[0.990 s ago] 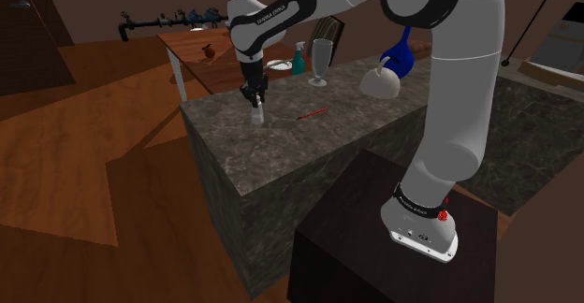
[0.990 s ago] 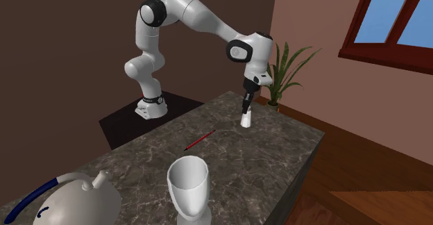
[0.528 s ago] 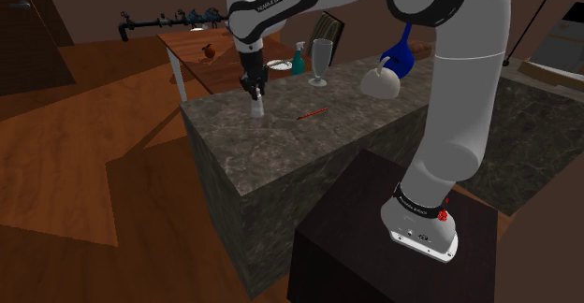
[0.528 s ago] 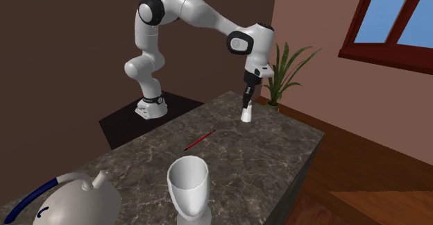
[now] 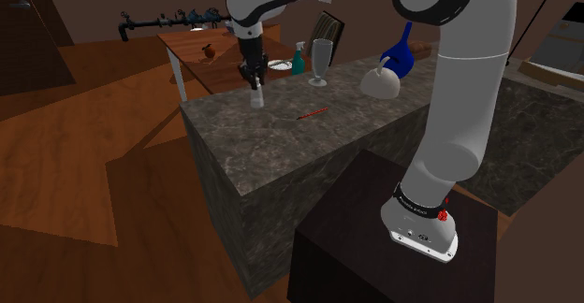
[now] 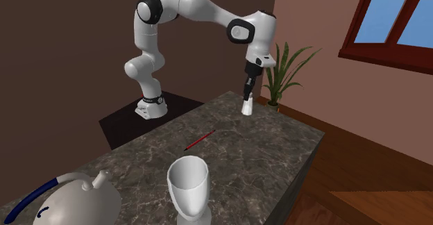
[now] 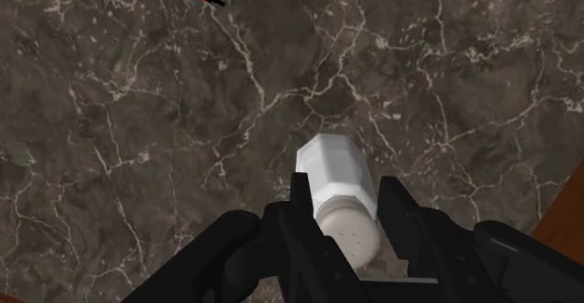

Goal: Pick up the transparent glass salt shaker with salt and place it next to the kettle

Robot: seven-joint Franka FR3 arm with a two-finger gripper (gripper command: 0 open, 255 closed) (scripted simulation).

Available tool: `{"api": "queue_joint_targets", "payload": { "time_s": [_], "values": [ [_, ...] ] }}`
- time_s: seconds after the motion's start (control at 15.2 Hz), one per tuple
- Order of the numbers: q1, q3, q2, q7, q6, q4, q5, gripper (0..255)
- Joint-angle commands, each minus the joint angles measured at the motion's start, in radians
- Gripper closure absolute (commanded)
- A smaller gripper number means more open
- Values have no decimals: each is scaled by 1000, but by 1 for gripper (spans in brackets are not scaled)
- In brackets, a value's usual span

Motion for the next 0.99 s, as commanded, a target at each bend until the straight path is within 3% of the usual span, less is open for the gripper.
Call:
{"api": "queue_joint_targets", "payload": {
  "time_s": [0.0,0.92],
  "values": [
    [0,0,-5,-3,-25,19,1,255],
    [1,0,-17,-15,-208,191,3,255]
  ]
}}
